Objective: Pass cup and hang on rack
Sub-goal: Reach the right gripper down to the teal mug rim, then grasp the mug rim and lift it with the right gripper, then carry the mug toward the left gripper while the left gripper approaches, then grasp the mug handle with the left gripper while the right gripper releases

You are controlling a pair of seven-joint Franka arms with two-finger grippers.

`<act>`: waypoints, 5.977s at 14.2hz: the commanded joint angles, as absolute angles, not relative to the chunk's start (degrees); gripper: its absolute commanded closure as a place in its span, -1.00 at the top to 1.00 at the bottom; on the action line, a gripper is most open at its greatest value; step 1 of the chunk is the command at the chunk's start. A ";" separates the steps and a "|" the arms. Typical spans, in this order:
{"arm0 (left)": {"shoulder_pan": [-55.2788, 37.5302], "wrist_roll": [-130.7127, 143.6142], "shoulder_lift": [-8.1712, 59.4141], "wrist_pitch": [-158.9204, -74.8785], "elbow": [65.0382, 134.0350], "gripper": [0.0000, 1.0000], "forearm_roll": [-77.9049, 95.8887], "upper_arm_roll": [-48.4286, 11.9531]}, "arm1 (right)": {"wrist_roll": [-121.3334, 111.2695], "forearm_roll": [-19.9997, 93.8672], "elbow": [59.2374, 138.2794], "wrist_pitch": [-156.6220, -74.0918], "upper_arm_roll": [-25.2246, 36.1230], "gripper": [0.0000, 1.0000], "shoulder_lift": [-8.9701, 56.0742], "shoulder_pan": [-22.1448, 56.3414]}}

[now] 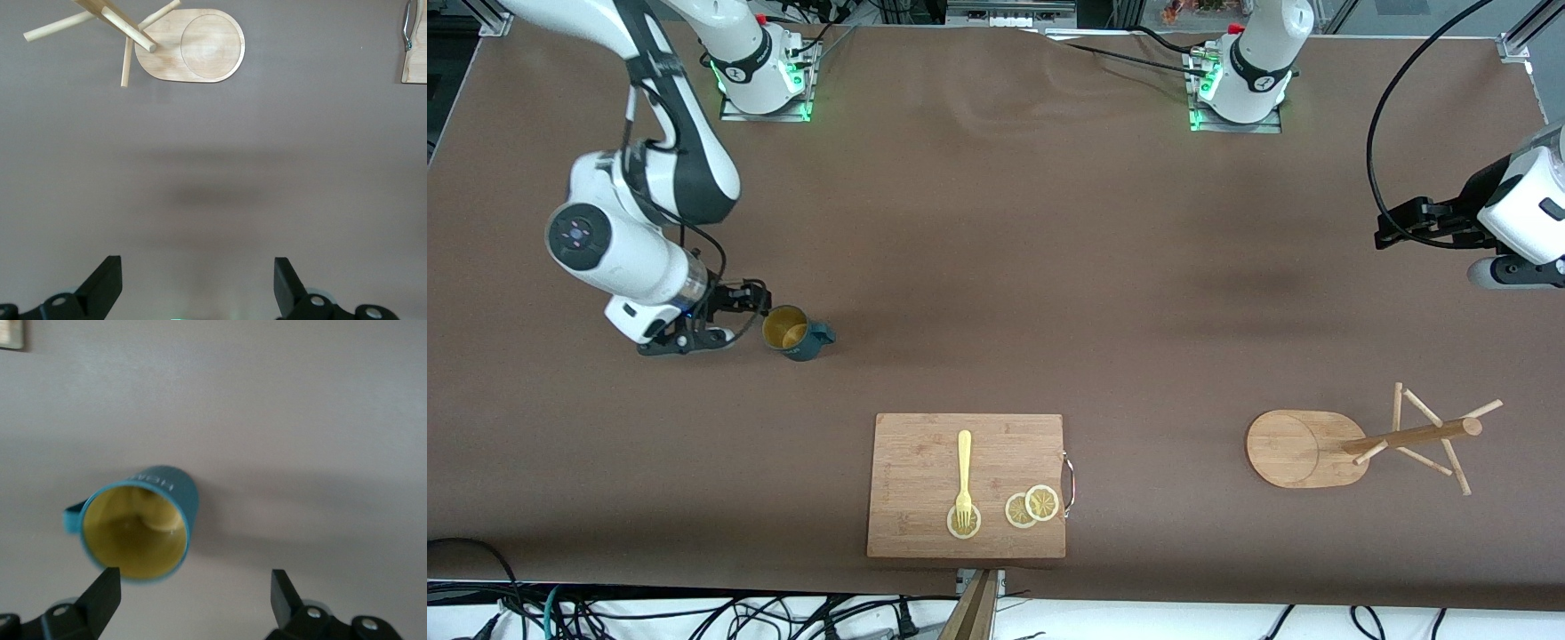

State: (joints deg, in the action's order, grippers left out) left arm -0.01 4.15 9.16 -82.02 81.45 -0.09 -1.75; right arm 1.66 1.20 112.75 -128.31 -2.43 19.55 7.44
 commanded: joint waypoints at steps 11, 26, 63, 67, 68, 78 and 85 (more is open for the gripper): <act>0.44 3.96 12.39 -81.65 78.49 1.00 0.97 -1.76 | 3.60 0.44 111.53 -132.89 -2.46 -0.50 26.54 9.05; -3.42 -2.95 12.48 -79.89 81.12 1.00 0.70 -2.20 | 28.52 2.98 85.03 -112.78 -2.55 -1.00 34.17 25.02; -3.69 -104.56 14.94 -124.88 122.94 1.00 42.23 -2.02 | 62.49 2.02 64.07 -114.72 -1.14 0.52 47.30 52.48; -4.57 -115.64 19.59 -126.04 124.72 1.00 53.68 -1.93 | 53.13 2.29 64.77 -106.11 -1.41 0.99 38.16 46.07; -4.66 -117.75 20.38 -126.04 125.06 1.00 55.79 -1.93 | 49.52 2.11 64.78 -101.91 -1.23 0.99 36.14 44.05; -6.94 -132.71 25.05 -126.12 129.82 1.00 70.40 -2.28 | 29.13 8.17 70.46 -88.94 9.82 0.99 20.50 29.00; -8.78 -143.42 28.48 -126.04 130.17 1.00 79.62 -2.90 | 10.73 8.09 76.55 -84.12 24.78 0.99 13.10 29.00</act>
State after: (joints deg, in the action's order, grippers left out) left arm -7.60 -137.58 27.52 -125.47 129.93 75.85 -2.68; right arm 13.40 7.31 73.89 -85.53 22.99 15.86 28.41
